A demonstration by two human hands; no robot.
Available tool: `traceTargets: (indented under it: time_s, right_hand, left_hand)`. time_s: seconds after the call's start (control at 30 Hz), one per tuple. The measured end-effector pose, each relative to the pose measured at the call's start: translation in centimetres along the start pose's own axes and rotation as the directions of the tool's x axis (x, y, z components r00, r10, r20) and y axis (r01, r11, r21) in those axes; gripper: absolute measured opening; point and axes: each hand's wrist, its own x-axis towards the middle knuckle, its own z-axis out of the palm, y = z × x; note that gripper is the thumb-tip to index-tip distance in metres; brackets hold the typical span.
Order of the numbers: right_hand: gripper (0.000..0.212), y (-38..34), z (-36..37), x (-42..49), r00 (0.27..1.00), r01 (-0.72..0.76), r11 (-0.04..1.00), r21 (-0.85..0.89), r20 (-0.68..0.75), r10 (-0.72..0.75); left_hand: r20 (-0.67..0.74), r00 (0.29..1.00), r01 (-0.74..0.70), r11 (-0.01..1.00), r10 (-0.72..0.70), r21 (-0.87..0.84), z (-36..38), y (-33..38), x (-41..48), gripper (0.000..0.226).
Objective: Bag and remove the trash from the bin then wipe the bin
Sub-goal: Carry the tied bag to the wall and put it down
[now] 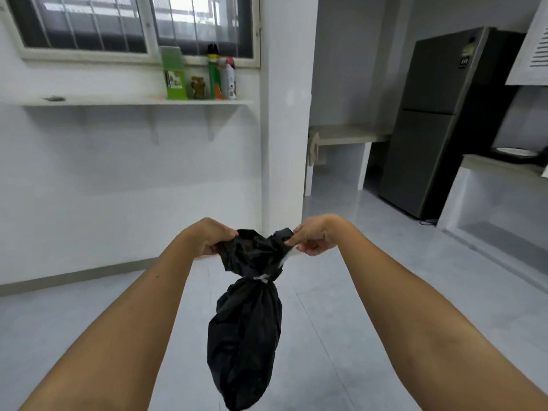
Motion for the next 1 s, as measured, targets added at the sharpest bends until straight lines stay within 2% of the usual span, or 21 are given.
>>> traceTargets:
  time_s: [0.2, 0.43, 0.63, 0.73, 0.9, 1.0]
  right_hand:
    - [0.013, -6.3, -6.0, 10.7, 0.997, -0.003, 0.993, -0.114, 0.078, 0.012]
    - [0.014, -12.3, -11.2, 24.6, 0.997, 0.024, 0.999, -0.037, -0.066, -0.027]
    - [0.011, -15.6, -14.1, 37.9, 0.988, -0.005, 0.999, 0.038, -0.152, 0.011]
    - [0.011, -17.3, -16.1, 43.9, 0.982, -0.045, 0.998, 0.053, -0.182, 0.054]
    - [0.011, -19.5, -20.5, 53.3, 0.961, -0.022, 0.995, 0.099, -0.273, 0.048]
    - [0.012, -19.8, -21.9, 59.2, 0.956, -0.014, 0.985, 0.174, -0.287, 0.065]
  left_hand:
    - [0.049, 0.995, 0.083, 0.996, -0.083, 0.016, -2.8, 4.2, 11.6, 0.021]
    - [-0.036, 0.996, 0.076, 0.987, -0.082, -0.143, -4.0, 5.7, 26.4, 0.026]
    - [0.006, 0.998, 0.054, 0.998, -0.054, 0.014, -6.1, 6.5, 41.2, 0.035]
    - [-0.001, 0.997, 0.071, 0.994, -0.072, 0.083, -6.7, 7.0, 48.9, 0.027]
    - [-0.142, 0.990, 0.027, 0.996, -0.015, 0.080, -6.4, 7.8, 60.5, 0.011]
    - [-0.195, 0.981, 0.012, 0.995, 0.009, 0.104, -5.8, 8.2, 66.8, 0.010]
